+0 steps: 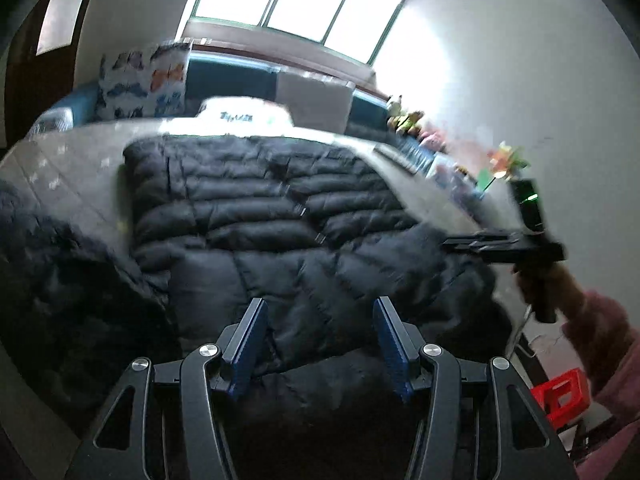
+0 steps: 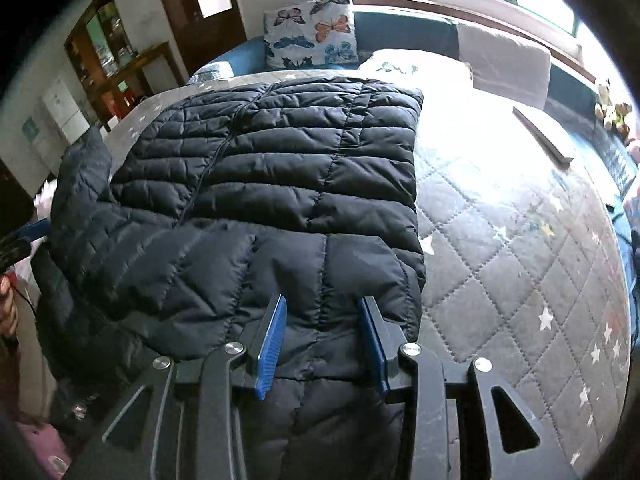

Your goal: Fold large clothes

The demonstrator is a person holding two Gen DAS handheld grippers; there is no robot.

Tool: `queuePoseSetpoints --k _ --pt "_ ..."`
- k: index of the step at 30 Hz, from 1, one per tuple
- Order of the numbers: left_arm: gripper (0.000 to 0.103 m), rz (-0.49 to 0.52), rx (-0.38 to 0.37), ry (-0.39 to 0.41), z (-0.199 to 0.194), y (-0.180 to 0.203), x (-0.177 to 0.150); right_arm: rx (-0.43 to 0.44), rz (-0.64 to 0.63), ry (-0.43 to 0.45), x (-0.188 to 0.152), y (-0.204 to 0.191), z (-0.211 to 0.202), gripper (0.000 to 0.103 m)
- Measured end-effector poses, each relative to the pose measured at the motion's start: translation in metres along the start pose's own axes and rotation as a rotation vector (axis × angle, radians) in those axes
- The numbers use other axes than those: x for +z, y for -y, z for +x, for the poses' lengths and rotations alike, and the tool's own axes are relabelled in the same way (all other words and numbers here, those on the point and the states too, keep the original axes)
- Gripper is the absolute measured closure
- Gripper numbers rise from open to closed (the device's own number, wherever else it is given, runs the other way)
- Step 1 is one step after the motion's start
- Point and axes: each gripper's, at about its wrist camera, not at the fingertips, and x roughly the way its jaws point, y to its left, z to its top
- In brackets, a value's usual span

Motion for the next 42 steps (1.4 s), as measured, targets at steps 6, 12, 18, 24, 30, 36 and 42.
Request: queuePoseSetpoints --k 6,12,18,24,30,36,42 --pt "0.045 -0.059 0.01 -0.078 0.034 -0.02 -0.022 -0.014 -0.044 0.0 -0.013 0.005 0.005 0.062" --pt "0.045 -0.066 0.012 -0.067 0.036 -0.028 -0.034 -0.065 -0.074 0.03 -0.022 -0.001 0.012 0.062" --pt "0.045 -0.067 -0.001 -0.015 -0.002 -0.03 -0.029 -0.064 -0.063 -0.006 -0.003 -0.023 -0.012 0.062" --pt "0.045 -0.169 0.102 0.109 -0.057 -0.071 -0.017 0.064 -0.25 0.024 0.012 -0.108 -0.033 0.062" --pt "0.045 -0.291 0.102 0.176 -0.074 -0.126 0.011 0.199 -0.426 -0.038 0.016 -0.188 -0.009 0.062" --pt "0.045 -0.348 0.037 0.101 -0.04 -0.153 0.041 0.234 -0.475 -0.122 0.015 -0.22 0.034 0.061" --pt "0.045 -0.393 0.219 -0.007 -0.003 -0.179 0.026 0.242 -0.466 -0.16 0.012 -0.222 0.045 0.061"
